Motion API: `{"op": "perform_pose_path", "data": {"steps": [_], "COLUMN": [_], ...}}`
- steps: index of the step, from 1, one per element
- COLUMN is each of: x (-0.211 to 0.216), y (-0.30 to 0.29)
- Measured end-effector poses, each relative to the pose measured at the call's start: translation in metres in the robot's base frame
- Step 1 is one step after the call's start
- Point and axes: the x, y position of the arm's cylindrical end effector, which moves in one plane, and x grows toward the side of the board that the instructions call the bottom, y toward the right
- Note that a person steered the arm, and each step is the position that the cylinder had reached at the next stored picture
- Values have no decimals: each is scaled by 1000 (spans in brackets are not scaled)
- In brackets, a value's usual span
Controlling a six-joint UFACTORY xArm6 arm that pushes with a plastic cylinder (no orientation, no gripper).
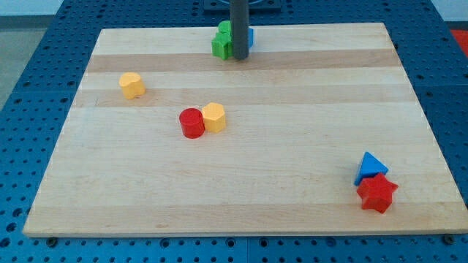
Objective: Separate the blue triangle from red star
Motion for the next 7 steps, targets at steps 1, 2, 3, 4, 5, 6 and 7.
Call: {"op": "perform_pose_path", "data": {"steps": [1,2,3,4,5,6,7], "x": [-2,-17,-32,-31,5,50,106], "y": [11,22,38,57,108,187,261]}}
